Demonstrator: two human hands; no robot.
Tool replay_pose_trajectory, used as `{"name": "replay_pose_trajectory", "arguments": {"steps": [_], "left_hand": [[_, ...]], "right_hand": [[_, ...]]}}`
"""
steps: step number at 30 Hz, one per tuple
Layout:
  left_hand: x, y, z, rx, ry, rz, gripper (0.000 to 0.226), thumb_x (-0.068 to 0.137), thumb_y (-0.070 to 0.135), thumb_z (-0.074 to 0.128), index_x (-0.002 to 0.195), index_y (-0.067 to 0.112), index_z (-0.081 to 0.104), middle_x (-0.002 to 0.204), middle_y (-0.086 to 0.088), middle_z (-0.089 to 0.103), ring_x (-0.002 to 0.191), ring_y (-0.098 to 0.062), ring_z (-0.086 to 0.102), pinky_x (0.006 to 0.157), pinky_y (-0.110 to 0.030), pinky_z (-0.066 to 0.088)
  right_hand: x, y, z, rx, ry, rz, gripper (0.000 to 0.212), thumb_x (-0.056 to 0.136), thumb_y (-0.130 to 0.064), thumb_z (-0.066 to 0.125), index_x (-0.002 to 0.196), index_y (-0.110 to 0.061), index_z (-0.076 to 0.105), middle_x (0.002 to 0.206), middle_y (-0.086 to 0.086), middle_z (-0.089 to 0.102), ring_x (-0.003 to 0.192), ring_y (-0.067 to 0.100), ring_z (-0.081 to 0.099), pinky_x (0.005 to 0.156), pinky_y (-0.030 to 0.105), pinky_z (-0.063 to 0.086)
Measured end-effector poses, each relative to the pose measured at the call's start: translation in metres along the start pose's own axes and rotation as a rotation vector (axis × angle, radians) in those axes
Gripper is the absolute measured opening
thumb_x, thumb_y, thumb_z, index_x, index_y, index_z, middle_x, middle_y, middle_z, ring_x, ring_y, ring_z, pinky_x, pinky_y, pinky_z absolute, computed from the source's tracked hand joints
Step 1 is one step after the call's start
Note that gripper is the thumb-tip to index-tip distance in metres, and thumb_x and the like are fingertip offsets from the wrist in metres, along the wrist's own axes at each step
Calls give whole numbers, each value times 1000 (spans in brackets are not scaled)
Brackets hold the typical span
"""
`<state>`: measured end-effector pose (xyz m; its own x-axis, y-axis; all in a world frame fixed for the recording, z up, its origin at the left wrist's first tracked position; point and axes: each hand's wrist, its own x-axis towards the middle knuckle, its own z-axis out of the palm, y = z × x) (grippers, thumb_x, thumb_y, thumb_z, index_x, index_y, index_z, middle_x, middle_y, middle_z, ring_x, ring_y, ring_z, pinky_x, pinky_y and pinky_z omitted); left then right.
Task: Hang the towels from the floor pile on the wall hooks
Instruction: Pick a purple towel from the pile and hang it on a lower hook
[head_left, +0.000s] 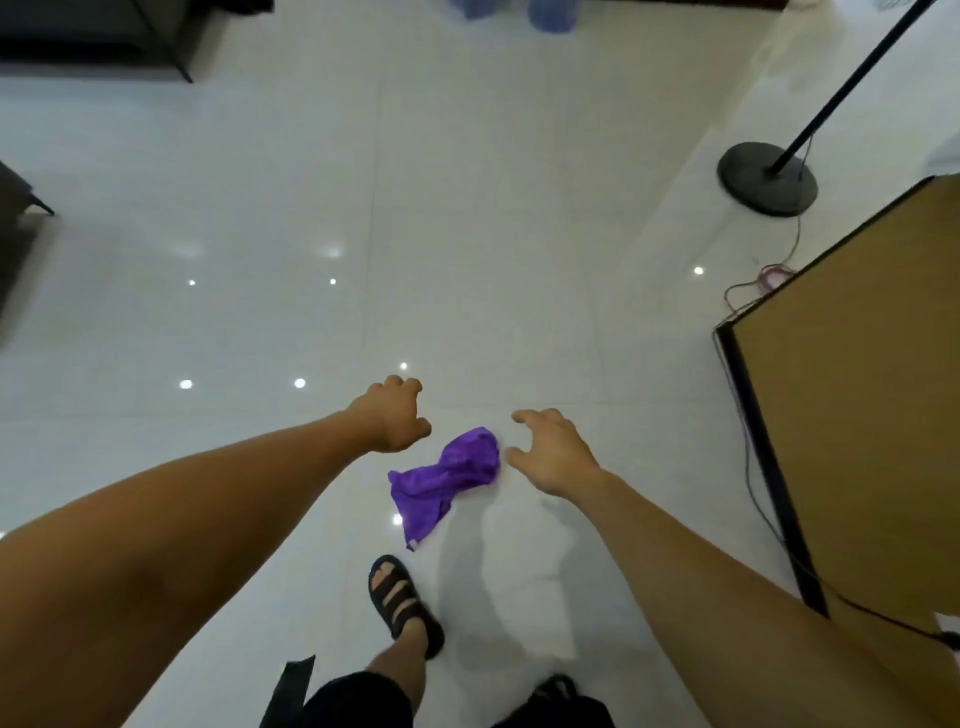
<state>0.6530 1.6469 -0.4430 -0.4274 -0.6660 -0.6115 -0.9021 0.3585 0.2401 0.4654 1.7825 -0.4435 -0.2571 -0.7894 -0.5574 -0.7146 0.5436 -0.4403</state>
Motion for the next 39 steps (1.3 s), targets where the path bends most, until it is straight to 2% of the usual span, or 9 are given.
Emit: {"name": "replay_pose_trajectory", "arguments": {"steps": [6, 13, 21, 25, 28, 30, 32, 36, 39], "left_hand": [[82, -88, 74, -176, -45, -198, 64, 89, 36, 54, 144, 12, 32, 144, -13, 37, 125, -33, 44, 97, -41, 41], [180, -162, 235, -376, -3, -452, 61, 91, 36, 53, 144, 13, 33, 147, -12, 36, 127, -32, 44, 98, -43, 42], [289, -204, 393, -497, -8, -472, 60, 91, 37, 54, 144, 18, 34, 146, -10, 38, 124, -30, 47, 94, -39, 42], [318, -219, 442, -516, -13, -483, 59, 90, 41, 53, 142, 20, 36, 144, -9, 40, 122, -29, 48, 92, -39, 43], [320, -221, 458, -547, -44, -504, 61, 90, 42, 55, 143, 20, 35, 144, -8, 41, 122, -29, 48, 93, -39, 44], [314, -216, 456, -561, -70, -536, 63, 89, 41, 56, 144, 20, 33, 145, -8, 40, 123, -29, 48, 94, -40, 44], [304, -206, 440, -604, -92, -547, 63, 89, 38, 57, 144, 18, 32, 144, -9, 41, 121, -29, 49, 92, -38, 45], [274, -175, 364, -723, -140, -500, 67, 89, 28, 62, 146, 15, 29, 138, -10, 49, 106, -22, 55, 78, -27, 47], [247, -148, 277, -655, -120, -368, 90, 79, 30, 73, 150, 20, 19, 145, -12, 40, 123, -29, 49, 97, -38, 45]], "right_hand": [[113, -10, 94, -60, -153, -35, 57, 89, -38, 56, 142, -23, 42, 144, 8, 41, 131, 27, 40, 105, 38, 39], [256, 53, 238, -221, -261, -92, 52, 91, -33, 52, 140, -18, 46, 139, 10, 45, 128, 31, 41, 104, 40, 40], [379, 129, 393, -488, -241, -227, 46, 93, -25, 50, 138, -15, 44, 135, 10, 46, 122, 30, 42, 95, 41, 44], [419, 151, 436, -655, -172, -289, 45, 93, -23, 51, 137, -15, 42, 133, 10, 46, 120, 29, 44, 93, 41, 44], [429, 161, 447, -762, -195, -298, 31, 93, -17, 49, 124, -14, 52, 122, 11, 54, 111, 30, 51, 88, 40, 44], [426, 157, 442, -661, -182, -262, 24, 93, -17, 46, 114, -13, 59, 115, 11, 60, 104, 31, 57, 83, 40, 45], [415, 146, 422, -371, -121, -181, 23, 93, -21, 48, 107, -10, 62, 109, 13, 64, 100, 34, 59, 82, 40, 45], [374, 109, 347, 58, 34, -121, 22, 91, -21, 46, 86, -3, 57, 93, 17, 62, 90, 34, 55, 81, 42, 42], [336, 66, 264, 380, 58, -50, 21, 82, -31, 35, 74, -16, 47, 77, 2, 53, 74, 20, 48, 70, 34, 39]]}}
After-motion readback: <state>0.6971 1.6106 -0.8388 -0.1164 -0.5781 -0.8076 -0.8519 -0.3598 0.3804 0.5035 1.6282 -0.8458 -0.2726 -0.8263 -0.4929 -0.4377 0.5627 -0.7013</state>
